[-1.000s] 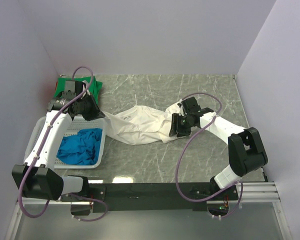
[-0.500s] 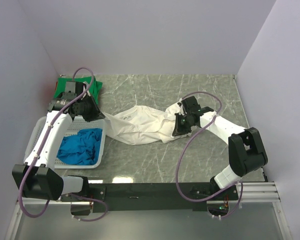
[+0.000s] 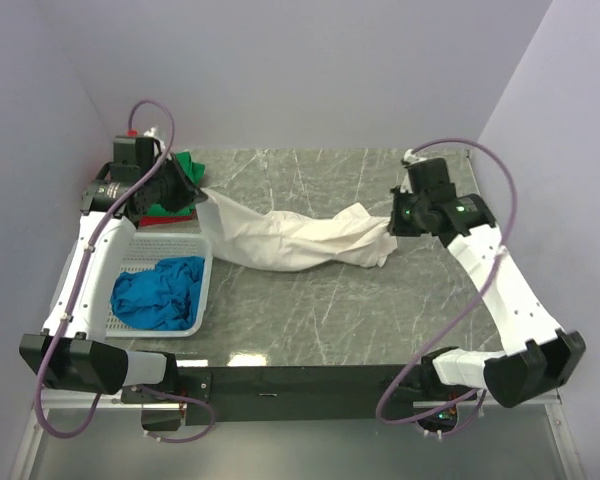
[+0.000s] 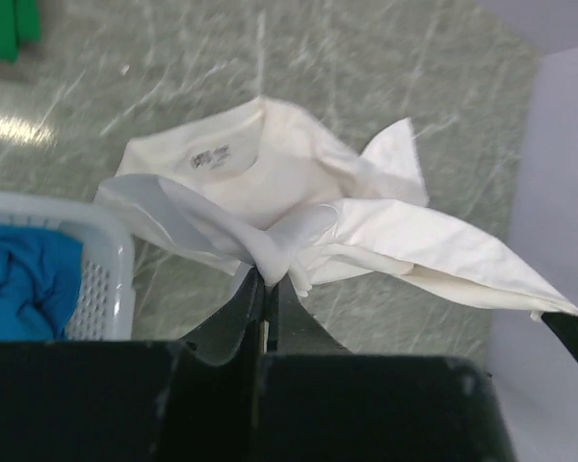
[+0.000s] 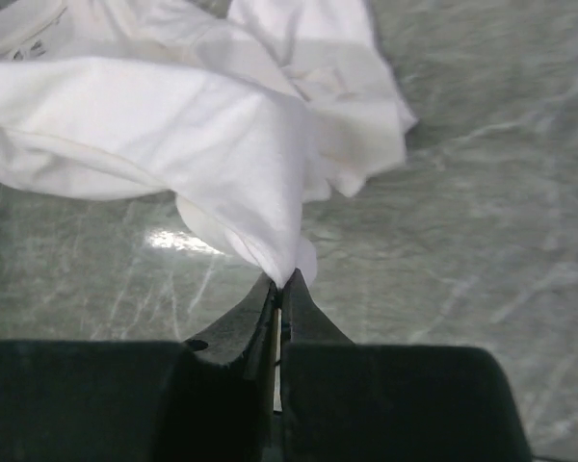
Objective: Fold and stack the t-shirts
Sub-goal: Flatten the tshirt out
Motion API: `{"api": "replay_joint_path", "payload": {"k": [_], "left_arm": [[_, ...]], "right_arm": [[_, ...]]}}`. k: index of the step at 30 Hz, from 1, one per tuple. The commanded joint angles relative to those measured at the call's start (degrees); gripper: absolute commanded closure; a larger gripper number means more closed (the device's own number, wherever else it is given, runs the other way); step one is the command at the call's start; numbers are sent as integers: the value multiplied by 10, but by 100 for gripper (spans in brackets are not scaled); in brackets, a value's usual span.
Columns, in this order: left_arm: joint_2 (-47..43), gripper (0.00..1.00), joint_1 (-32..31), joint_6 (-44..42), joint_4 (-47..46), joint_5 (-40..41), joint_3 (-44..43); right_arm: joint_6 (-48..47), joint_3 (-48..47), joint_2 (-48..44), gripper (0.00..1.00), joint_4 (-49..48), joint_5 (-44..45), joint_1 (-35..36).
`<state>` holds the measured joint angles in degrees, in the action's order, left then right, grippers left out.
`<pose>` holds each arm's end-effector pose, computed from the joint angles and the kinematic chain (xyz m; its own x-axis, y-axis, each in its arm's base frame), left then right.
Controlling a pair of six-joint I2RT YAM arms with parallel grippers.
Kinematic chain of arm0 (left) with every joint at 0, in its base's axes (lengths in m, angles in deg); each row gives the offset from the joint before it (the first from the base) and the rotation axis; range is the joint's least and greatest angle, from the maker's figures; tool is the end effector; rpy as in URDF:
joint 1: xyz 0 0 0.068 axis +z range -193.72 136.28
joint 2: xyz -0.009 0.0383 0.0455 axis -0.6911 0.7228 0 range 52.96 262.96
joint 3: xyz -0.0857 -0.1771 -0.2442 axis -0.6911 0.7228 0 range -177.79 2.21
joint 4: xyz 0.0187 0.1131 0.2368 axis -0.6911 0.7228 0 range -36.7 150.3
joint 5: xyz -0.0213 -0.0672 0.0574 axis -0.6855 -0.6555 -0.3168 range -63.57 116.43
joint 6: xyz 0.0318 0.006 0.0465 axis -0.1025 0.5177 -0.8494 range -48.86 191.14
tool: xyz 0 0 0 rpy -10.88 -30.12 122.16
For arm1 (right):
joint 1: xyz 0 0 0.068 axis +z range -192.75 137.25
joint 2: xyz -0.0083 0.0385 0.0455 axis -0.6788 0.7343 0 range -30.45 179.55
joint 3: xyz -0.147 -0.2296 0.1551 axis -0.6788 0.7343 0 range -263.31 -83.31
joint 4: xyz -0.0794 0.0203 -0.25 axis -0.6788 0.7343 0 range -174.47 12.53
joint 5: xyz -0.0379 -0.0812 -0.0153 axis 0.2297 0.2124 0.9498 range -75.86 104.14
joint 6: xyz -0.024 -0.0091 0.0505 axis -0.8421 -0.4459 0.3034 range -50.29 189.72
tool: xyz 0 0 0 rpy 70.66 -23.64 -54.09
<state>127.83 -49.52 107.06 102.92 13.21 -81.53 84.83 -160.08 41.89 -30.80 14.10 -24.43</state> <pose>0.2578 -0.0352 0.4327 -0.6848 -0.5045 -0.5259 -0.1617 0.8089 -0.5653 0.2304 0.0763 0.3979 -0.7762 0.0177 -0.6302 -0.1163 0.9784 0.1707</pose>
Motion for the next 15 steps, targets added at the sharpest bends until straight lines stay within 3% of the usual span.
{"api": "replay_joint_path", "payload": {"k": [1, 9, 15], "left_arm": [[7, 99, 2, 13, -38, -27, -72], [38, 100, 3, 20, -19, -52, -250], [99, 100, 9, 44, -8, -96, -432]], "right_arm": [[-35, -59, -28, 100, 77, 88, -21], [-89, -183, -41, 100, 106, 222, -52], [-122, -312, -4, 100, 105, 282, -60]]}}
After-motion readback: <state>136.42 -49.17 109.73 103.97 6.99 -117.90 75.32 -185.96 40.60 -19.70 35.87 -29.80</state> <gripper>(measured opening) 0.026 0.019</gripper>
